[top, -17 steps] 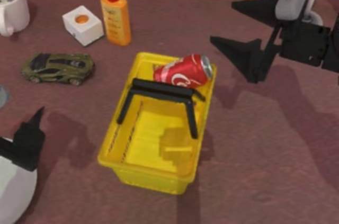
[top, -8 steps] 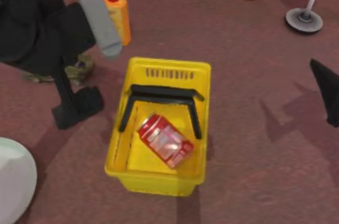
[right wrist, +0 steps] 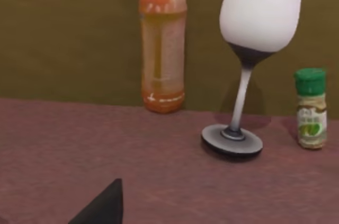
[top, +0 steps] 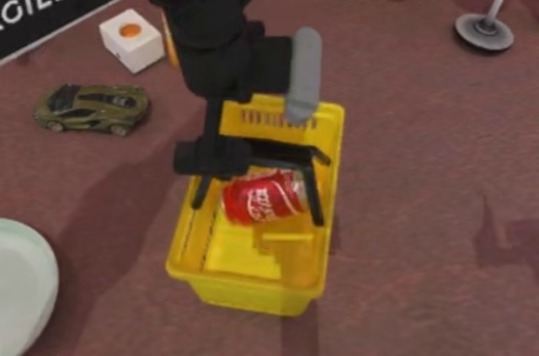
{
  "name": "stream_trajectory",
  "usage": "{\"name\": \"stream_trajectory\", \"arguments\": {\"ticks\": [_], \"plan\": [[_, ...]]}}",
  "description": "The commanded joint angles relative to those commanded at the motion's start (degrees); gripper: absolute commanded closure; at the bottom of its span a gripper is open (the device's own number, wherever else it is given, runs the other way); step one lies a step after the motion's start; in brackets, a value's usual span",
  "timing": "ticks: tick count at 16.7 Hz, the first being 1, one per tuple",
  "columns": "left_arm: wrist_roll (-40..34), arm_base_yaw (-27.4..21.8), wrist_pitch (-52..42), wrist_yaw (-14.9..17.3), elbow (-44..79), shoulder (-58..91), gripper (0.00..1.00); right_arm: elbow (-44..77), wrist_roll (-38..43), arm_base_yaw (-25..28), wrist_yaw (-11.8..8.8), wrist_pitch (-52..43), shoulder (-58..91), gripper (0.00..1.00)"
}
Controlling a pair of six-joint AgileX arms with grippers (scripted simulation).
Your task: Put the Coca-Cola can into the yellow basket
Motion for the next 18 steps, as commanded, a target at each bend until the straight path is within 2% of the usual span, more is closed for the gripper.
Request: {"name": "stream_trajectory", "arguments": {"ticks": [3,5,11,18], "plan": [[3.17,-1.83,-4.01,-0.81,6.37,7.09,0.0,-2.74,0.33,-0.93,3.51,-3.54,-7.84,0.0],[4.04,-2.32,-5.15,-1.08,8.18,9.08,0.0,-3.41,0.45,-1.18,4.46,-4.48,-9.95,0.0],[4.15,-2.16,-5.0,-1.06,8.12,9.3,0.0,-3.45,0.46,-1.2,4.53,-4.55,-10.11,0.0],[4.15,-2.32,-0.66,-1.1,3.64,9.14,0.0,-3.45,0.46,-1.2,4.53,-4.55,-10.11,0.0]]}}
